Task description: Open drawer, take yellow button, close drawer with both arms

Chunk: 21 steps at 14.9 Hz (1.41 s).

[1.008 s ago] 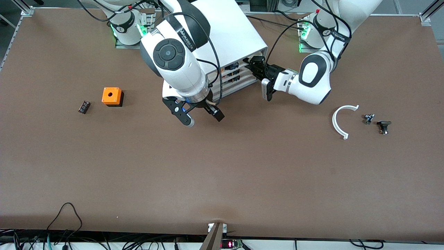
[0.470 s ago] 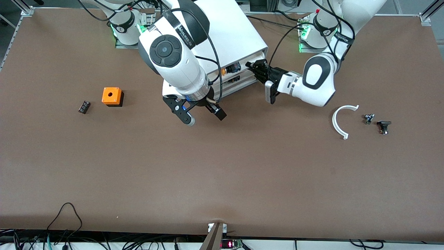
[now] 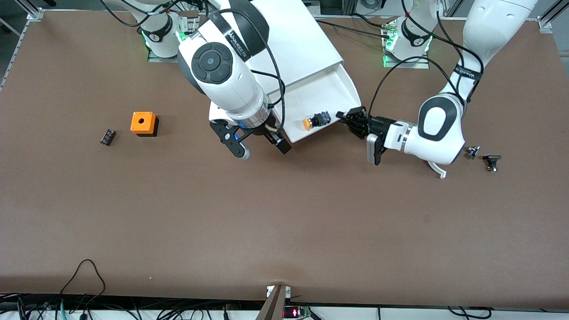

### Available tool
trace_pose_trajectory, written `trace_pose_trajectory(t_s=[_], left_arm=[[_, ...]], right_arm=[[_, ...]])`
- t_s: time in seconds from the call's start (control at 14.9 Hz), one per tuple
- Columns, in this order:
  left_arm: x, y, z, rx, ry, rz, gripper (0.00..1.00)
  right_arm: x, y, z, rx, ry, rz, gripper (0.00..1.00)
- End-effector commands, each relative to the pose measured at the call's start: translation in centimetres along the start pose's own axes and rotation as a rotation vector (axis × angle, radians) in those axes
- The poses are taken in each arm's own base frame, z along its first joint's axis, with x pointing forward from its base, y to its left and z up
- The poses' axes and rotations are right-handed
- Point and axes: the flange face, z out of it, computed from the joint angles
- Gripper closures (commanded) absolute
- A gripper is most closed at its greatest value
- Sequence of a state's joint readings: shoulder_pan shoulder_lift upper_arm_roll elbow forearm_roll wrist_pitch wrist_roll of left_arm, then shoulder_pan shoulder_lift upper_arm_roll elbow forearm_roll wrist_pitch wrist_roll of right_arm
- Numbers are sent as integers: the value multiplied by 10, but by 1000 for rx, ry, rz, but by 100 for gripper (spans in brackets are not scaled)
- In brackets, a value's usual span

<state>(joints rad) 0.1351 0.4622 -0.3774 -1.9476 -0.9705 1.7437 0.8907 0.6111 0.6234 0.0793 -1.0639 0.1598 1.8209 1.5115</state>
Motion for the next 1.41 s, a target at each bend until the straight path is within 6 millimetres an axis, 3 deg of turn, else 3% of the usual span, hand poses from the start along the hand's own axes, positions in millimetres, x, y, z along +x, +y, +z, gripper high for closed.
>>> trace_pose_trajectory(t_s=[0.0,0.4,0.54,0.67,1.08,1.34], left_arm=[[14,5,-18,28,-10,-36,0],[34,70,-103,233,-193,-197,0],[33,85,-128,335,-220,-249,0],[33,115,-154,455,-225,-306,0],[29,176,-178,784,-212,-407,0],[20,214,-190,985,-172,-453,0]], right_arm=[[-11,-7,0,21,-22,25,0],[-53,-16,-2,112,-35,136,0],[-63,-20,17,117,-44,225,0],[-73,-25,32,126,-54,328,0],[-121,-19,74,63,-52,357,0],[-137,-8,94,-2,-27,328,0]])
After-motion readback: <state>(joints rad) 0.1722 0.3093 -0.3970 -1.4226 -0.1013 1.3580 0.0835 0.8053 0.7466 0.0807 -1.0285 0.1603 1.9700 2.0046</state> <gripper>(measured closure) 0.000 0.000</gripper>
